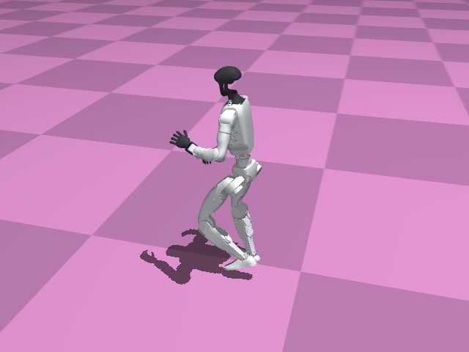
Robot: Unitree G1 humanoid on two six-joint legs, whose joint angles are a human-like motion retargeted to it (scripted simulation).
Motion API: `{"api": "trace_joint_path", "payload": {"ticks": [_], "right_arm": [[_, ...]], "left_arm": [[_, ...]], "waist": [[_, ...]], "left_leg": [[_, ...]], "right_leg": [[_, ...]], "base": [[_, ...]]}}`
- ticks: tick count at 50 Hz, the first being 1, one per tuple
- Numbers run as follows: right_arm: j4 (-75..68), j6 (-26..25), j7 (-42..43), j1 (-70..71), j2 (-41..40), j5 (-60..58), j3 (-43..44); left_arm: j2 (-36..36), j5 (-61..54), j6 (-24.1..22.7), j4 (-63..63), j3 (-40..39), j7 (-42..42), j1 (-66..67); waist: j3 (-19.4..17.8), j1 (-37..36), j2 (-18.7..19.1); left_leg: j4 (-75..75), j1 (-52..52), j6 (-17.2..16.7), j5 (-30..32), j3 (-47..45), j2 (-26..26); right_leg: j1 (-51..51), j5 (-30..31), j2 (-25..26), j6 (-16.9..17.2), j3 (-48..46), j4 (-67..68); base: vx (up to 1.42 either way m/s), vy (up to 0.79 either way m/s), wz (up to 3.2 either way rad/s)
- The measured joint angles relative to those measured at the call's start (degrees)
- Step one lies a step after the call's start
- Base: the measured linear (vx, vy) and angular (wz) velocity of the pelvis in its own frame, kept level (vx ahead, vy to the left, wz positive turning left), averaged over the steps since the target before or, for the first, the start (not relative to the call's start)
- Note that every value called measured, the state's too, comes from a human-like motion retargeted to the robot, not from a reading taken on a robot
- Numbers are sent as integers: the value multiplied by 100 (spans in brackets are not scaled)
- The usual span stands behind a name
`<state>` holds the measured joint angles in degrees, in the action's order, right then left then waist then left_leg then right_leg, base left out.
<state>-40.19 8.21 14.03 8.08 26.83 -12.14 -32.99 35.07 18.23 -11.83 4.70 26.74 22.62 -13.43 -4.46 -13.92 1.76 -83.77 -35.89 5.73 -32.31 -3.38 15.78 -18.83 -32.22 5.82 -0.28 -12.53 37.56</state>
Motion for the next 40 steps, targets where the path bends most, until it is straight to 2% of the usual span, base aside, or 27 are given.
{"api": "trace_joint_path", "payload": {"ticks": [3, 6, 8, 10, 15, 21, 25, 28, 30, 37, 40], "right_arm": [[-943, -74, -309, -341, -154, -68, -179], [-733, 51, -469, -913, -53, -26, -140], [-441, 180, -474, -1231, -39, 32, -32], [-15, 350, -425, -1502, -27, 126, 173], [1949, 688, -219, -1726, 122, 561, 1081], [5170, 929, 445, -202, 350, 980, 1976], [5991, 1014, 822, 684, 275, 1105, 2138], [5559, 906, 732, 725, 60, 1446, 1881], [4744, 865, 426, 620, -91, 1748, 1590], [2041, 216, -682, -287, -428, 1943, 388], [1529, 169, -914, -672, -448, 1983, 197]], "left_arm": [[-129, -114, -13, 105, -11, 335, -952], [-129, -246, -106, 88, -108, 559, -1396], [-132, -300, -162, 74, -190, 646, -1349], [-150, -380, -200, 14, -318, 724, -1111], [-257, -534, -114, -594, -842, 679, 451], [57, -549, -38, -1218, -1179, -163, 2821], [251, -1106, -175, -985, -1218, -507, 3757], [293, -1841, -215, -621, -1423, -759, 3776], [273, -2423, -141, -451, -1444, -959, 3357], [-28, -3340, -135, -119, -770, -1194, 1317], [-92, -3464, -207, -78, -509, -1014, 483]], "waist": [[2, 40, -158], [140, 341, -356], [216, 501, -403], [302, 610, -473], [235, 659, -777], [306, 577, -909], [433, 491, -950], [479, 490, -997], [536, 540, -1082], [399, 1185, -1415], [363, 1593, -1525]], "left_leg": [[1779, -326, -204, -24, -54, -654], [3632, -266, -465, 457, -56, -1287], [3924, -227, -532, 581, -20, -1432], [3843, -143, -454, 460, -24, -1487], [3611, 476, -124, -69, -325, -1649], [3749, 937, -85, -113, -649, -1628], [3855, 1108, -46, -277, -545, -1790], [4124, 1322, -13, -374, -515, -1869], [4611, 1503, 12, -268, -554, -1989], [4929, 1558, 79, -233, -789, -2326], [4901, 1384, 58, -174, -895, -2338]], "right_leg": [[140, -13, -310, 135, -14, -226], [168, -140, -610, 150, 31, -253], [114, -309, -647, 105, 113, 6], [64, -525, -652, 55, 231, 297], [338, -885, -908, 90, 581, 913], [322, -511, -1142, 218, 619, 1024], [148, -437, -1279, 271, 672, 1123], [114, -385, -1293, 315, 723, 990], [64, -327, -1355, 371, 780, 850], [-780, -233, -1864, 544, 865, 1940], [-1422, -636, -1939, 441, 971, 2590]], "base": [[32, 3, 43], [31, 3, 38], [26, 5, -5], [27, 6, -26], [27, 6, -47], [15, 3, -80], [-1, 5, -46], [-7, 9, -29], [-12, 12, -16], [-22, 13, -15], [-28, 6, -23]]}}
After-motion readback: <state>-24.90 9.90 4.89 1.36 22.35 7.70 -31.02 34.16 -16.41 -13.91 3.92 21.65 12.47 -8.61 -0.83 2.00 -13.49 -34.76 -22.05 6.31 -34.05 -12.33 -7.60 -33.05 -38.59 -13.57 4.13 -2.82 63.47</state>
